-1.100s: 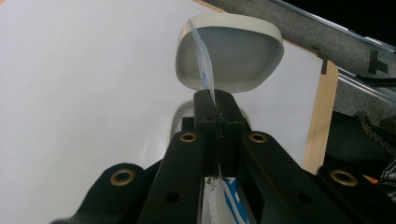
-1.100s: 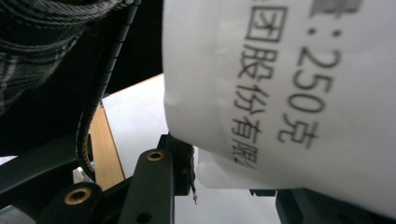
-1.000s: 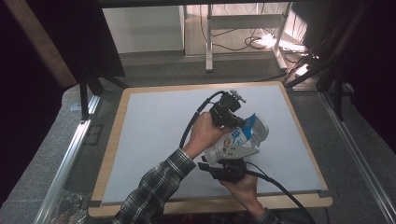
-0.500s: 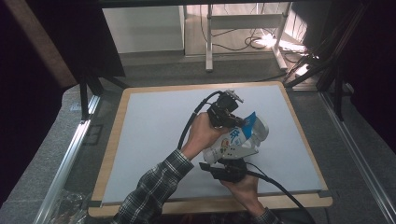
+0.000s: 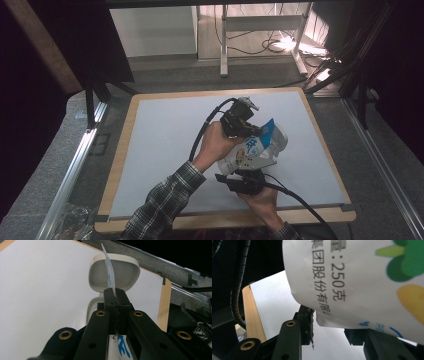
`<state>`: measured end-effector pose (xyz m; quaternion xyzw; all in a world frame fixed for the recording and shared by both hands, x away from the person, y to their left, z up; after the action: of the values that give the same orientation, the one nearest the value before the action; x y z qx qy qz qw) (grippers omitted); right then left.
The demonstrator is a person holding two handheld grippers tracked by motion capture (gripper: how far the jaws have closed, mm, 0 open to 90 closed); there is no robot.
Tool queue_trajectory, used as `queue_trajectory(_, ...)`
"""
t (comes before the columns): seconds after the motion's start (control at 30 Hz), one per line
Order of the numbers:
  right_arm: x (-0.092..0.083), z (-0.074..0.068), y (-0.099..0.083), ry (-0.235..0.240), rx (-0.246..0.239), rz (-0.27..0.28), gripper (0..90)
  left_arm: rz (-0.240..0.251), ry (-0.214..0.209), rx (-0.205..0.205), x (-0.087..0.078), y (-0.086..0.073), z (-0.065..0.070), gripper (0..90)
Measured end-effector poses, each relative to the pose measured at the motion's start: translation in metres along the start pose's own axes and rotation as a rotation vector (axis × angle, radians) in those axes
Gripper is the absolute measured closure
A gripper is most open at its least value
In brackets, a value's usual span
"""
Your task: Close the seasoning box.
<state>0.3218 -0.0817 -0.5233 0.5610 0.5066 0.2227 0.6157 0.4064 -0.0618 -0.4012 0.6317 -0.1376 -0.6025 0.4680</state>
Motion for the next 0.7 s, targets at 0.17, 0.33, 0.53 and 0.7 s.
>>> queue_trajectory(0.17,0.0,0.003,-0.001,-0.016,0.002,-0.002,62.3,0.005,-0.004,-0.002,-0.002,-0.002,-0.001,89.5)
queue_trajectory(0.33,-0.003,0.007,-0.002,-0.026,0.013,0.001,62.2,0.016,-0.015,-0.007,-0.004,-0.003,0.0,89.5)
queue_trajectory(0.53,-0.004,0.01,-0.003,-0.037,0.009,0.0,62.0,0.03,-0.017,0.0,-0.006,-0.005,0.0,89.5)
queue_trajectory(0.7,-0.004,0.012,-0.004,-0.043,0.005,0.002,61.6,0.044,-0.025,0.002,-0.008,-0.007,-0.001,89.5)
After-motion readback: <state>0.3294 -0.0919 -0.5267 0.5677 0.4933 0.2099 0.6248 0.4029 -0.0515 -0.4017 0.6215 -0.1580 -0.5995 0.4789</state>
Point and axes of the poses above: each handheld gripper's, and its own axes: x roughly forward along the jaws, y roughly out of its top, z roughly to its right, the point moved 6 cm from there along x, roughly forward along the jaws, and after that the axes turned 3 degrees about z, right-handed, at the moved point
